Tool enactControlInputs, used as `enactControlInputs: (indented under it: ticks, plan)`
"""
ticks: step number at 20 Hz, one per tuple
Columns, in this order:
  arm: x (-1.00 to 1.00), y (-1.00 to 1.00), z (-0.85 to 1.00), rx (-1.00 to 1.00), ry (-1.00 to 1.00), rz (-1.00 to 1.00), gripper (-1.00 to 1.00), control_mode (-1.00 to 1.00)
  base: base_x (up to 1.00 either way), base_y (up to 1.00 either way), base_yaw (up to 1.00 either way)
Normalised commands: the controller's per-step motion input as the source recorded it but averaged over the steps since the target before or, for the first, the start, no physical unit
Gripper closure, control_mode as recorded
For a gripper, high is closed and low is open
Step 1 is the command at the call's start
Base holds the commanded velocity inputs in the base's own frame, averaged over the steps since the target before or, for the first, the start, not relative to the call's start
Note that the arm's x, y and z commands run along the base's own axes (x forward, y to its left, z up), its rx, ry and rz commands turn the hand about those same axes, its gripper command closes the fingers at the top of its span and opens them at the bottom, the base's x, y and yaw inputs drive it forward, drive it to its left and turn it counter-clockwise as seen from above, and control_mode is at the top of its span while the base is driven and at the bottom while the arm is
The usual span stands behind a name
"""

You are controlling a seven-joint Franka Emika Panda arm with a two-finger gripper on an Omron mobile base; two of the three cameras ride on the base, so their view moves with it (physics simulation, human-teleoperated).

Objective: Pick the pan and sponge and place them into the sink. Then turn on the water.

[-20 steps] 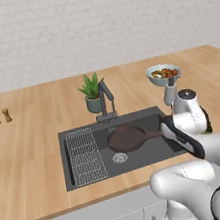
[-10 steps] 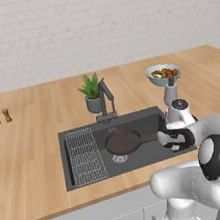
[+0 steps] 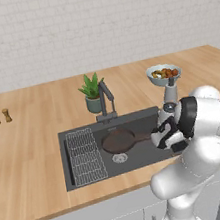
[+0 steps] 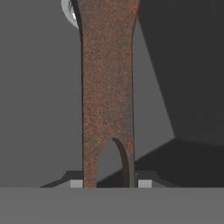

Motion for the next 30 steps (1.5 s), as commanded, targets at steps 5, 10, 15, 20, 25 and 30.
enactControlInputs:
  ticks: [5,10,15,20,25,30]
  plan:
    - [0.33,0.0,-0.44,0.0,0.02,0.0,1.0,-1.0,0.0,0.0,0.0]
    - [0.13,0.01,-0.54,0.0,0.0,0.0,1.0,-1.0,0.0,0.0,0.0]
    - [0.24,0.0,-0.43,0.0,0.0,0.0,1.0,-1.0,0.0,0.0,0.0]
    - [0.42,0.0,-0.29,0.01,0.0,0.0,1.0,-1.0,0.0,0.0,0.0]
    - [0.19,0.0,-0.35,0.0,0.0,0.0,1.0,-1.0,0.0,0.0,0.0]
    - [0.24,-0.01,-0.51,0.0,0.05,0.0,1.0,-1.0,0.0,0.0,0.0]
